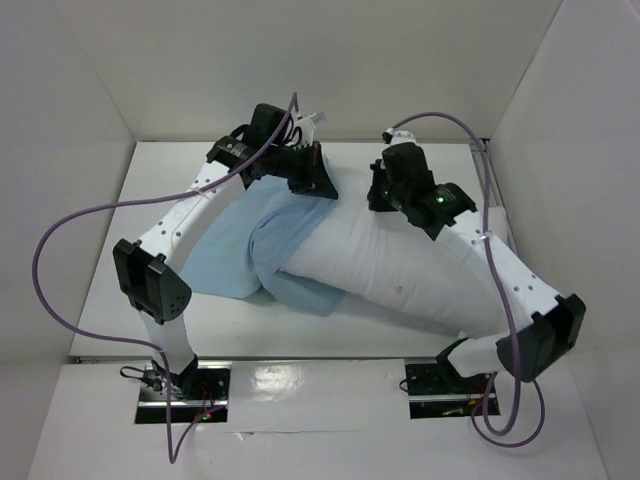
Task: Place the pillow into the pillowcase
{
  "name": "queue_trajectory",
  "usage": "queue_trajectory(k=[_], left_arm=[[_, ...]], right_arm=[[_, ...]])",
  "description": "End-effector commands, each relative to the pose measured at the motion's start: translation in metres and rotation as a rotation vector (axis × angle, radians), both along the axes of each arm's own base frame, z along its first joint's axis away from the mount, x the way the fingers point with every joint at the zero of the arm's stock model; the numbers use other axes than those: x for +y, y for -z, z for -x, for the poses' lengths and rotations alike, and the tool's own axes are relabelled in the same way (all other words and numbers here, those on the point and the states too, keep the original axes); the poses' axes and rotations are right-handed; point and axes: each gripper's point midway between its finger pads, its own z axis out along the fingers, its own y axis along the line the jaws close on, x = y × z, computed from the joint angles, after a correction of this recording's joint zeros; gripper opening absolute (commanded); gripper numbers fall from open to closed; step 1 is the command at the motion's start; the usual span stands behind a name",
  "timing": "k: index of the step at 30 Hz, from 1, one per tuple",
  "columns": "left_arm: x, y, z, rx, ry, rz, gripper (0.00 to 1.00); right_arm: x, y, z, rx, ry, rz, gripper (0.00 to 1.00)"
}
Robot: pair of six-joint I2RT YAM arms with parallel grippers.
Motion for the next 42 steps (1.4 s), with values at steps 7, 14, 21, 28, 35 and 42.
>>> queue_trajectory(k=[7, 14, 21, 28, 35, 42], left_arm=[[-0.013, 0.005, 0.032, 0.01, 0.1, 0.021, 0.0], [0.039, 0.001, 0.019, -0.056, -0.016, -0.154, 0.71], [0.08, -0.002, -0.042, -0.097, -0.237, -0.268, 0.59], [0.097, 0.07, -0.089, -0.006, -0.368, -0.485, 0.76], [0.094, 0.107, -0.086, 0.085, -0.333, -0.526, 0.63], [0.077, 0.075, -0.085, 0.013, -0.257, -0.414, 0.0]], right_arm=[[0.034, 0.002, 0.027, -0.023, 0.03, -0.259, 0.0], [0.048, 0.057, 0.043, 0.067, 0.01, -0.241, 0.0], [0.053, 0.059, 0.05, 0.059, -0.024, -0.179, 0.0], [0.054, 0.046, 0.05, 0.03, -0.018, -0.136, 0.0], [0.049, 0.048, 0.047, 0.03, 0.008, -0.11, 0.0], [0.053, 0.034, 0.044, -0.001, -0.002, -0.121, 0.0]])
